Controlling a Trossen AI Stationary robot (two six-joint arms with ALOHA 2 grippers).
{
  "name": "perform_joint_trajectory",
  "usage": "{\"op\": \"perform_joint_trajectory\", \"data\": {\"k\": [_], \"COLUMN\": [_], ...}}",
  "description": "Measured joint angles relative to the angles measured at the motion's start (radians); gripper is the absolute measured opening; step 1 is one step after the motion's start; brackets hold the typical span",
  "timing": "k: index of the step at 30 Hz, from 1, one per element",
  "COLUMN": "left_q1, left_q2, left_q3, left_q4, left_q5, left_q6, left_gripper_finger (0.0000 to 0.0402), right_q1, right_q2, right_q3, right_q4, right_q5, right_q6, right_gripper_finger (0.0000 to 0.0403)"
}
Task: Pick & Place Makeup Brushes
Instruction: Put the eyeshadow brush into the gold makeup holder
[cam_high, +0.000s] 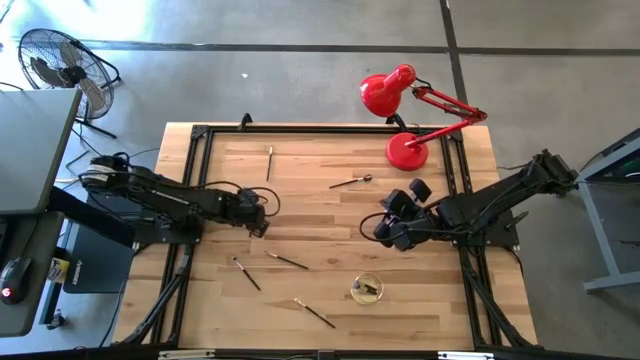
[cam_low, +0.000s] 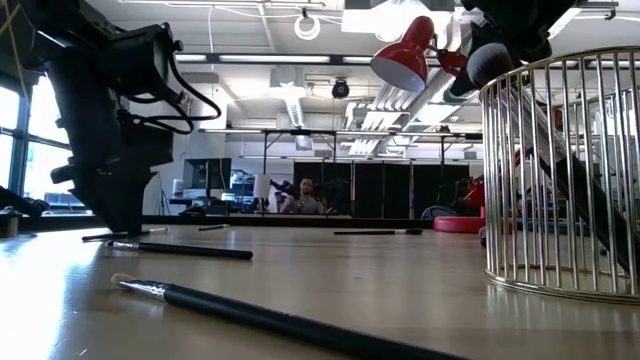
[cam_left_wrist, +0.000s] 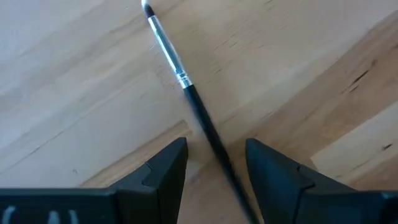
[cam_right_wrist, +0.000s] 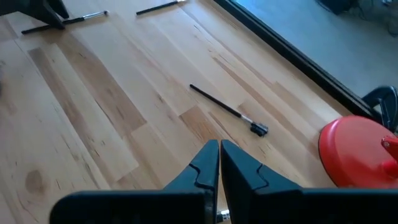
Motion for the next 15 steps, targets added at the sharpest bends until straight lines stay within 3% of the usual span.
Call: {"op": "perform_joint_trajectory", "data": {"k": [4, 7, 12, 15], "left_q1": [0.0, 0.0, 0.0, 0.0], "left_q2": [0.018, 0.024, 0.025, 0.025], "left_q3": [0.0, 0.0, -0.001, -0.002], "left_q4": [0.016, 0.041, 0.084, 0.101], "left_q5": [0.001, 0.002, 0.006, 0.006], "left_q6": [0.083, 0.163, 0.295, 0.356], "left_gripper_finger": [0.0151, 0.0121, 0.0028, 0.0013], "right_q1": [-0.023, -0.067, -0.179, -0.247], "right_q2": [0.0, 0.005, 0.076, 0.161], "right_q3": [0.0, 0.0, 0.0, 0.0], "right_q4": [0.074, 0.164, 0.372, 0.526], "right_q5": [-0.018, -0.09, -0.313, -0.459], "right_q6": [-0.084, -0.176, -0.374, -0.475], "right_gripper_finger": [0.0003, 0.0002, 0.0001, 0.0002]}}
